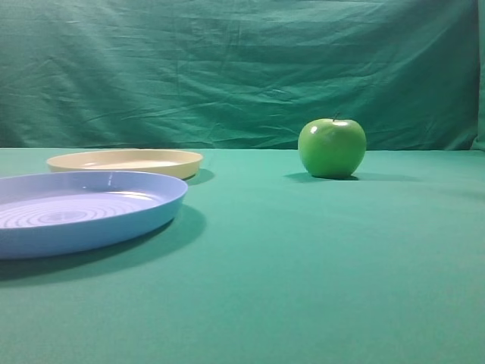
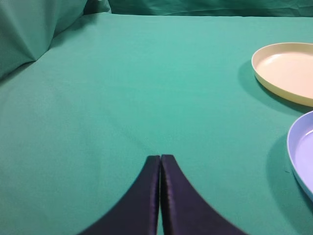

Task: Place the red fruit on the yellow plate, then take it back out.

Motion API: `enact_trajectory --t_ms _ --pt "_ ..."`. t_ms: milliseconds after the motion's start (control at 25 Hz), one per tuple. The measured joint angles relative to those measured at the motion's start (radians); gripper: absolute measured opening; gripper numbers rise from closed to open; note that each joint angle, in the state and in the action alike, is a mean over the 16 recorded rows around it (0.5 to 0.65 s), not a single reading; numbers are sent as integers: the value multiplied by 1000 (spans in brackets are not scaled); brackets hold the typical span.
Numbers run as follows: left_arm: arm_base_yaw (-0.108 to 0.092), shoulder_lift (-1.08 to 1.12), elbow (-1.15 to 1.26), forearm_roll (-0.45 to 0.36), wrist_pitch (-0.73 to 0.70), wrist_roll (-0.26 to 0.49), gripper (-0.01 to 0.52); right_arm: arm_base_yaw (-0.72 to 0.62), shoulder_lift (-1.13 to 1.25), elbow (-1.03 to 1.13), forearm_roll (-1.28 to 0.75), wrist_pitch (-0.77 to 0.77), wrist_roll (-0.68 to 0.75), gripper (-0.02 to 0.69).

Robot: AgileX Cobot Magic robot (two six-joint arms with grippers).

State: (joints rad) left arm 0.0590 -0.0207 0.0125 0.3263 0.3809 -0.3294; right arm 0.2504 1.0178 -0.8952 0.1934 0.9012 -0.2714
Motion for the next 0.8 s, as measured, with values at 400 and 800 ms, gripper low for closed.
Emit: enact_trajectory --t_ms 400,800 --pt "0 0 0 0 0 0 0 0 -348 10 7 83 5 0" --pt "0 0 0 0 0 -1 0 0 -651 56 33 138 14 0"
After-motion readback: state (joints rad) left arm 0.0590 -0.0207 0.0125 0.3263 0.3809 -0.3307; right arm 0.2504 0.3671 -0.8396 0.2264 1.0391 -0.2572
